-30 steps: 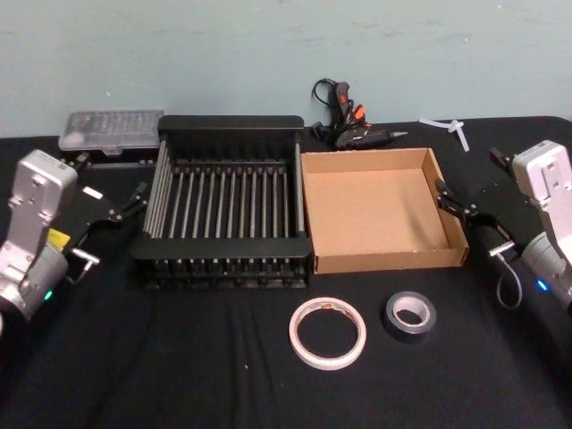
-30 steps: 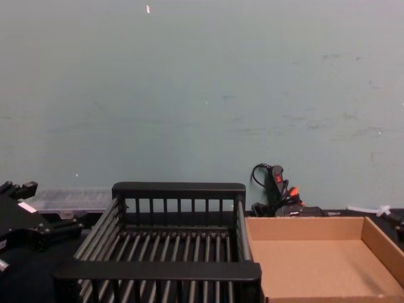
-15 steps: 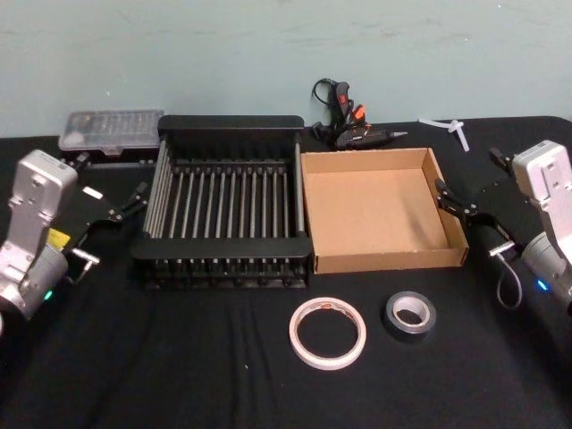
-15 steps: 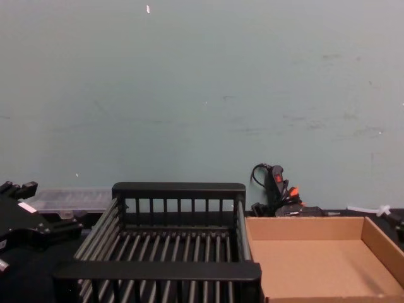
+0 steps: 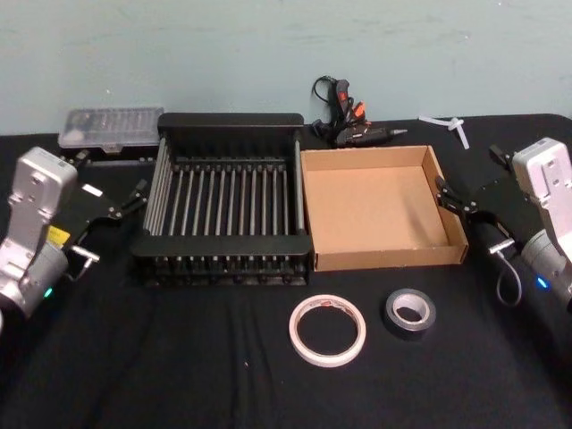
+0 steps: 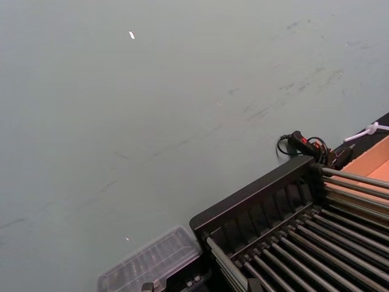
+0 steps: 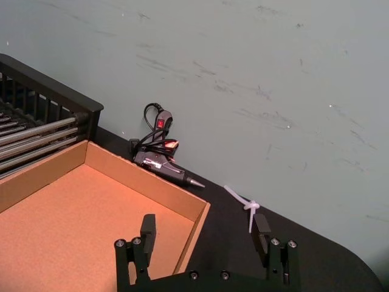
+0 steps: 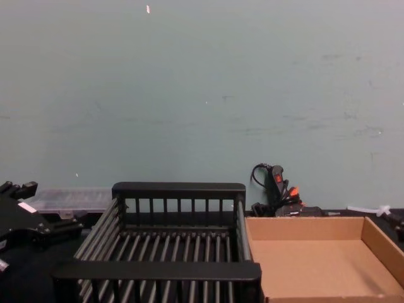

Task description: Pick up the white tape and place it into the black box , Pick up the silver tape and place it into the brown box.

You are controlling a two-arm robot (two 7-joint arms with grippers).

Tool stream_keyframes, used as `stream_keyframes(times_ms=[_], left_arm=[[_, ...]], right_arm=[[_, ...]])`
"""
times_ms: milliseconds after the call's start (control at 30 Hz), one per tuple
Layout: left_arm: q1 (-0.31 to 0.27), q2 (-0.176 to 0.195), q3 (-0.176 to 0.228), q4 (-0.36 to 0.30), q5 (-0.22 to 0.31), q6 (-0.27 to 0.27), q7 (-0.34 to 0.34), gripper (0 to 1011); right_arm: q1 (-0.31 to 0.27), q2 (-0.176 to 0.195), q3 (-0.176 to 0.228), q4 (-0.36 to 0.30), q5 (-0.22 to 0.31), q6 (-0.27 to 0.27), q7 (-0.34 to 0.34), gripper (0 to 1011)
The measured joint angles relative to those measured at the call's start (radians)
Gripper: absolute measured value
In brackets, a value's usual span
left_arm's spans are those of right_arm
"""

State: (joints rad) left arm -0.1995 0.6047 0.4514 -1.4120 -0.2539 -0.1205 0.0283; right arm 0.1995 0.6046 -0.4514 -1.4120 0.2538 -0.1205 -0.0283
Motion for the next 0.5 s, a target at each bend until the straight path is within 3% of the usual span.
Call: stream_keyframes(times_ms=[233, 500], left_arm=[[0.0, 0.0, 0.0, 0.0, 0.0, 0.0, 0.0, 1001], [0.0, 0.0, 0.0, 0.0, 0.0, 0.0, 0.0, 1001]], right_arm=[[0.0, 0.0, 0.0, 0.0, 0.0, 0.0, 0.0, 1002], [-0.016, -0.007, 0.029, -0.03, -0.003, 0.012, 0.011, 1002]])
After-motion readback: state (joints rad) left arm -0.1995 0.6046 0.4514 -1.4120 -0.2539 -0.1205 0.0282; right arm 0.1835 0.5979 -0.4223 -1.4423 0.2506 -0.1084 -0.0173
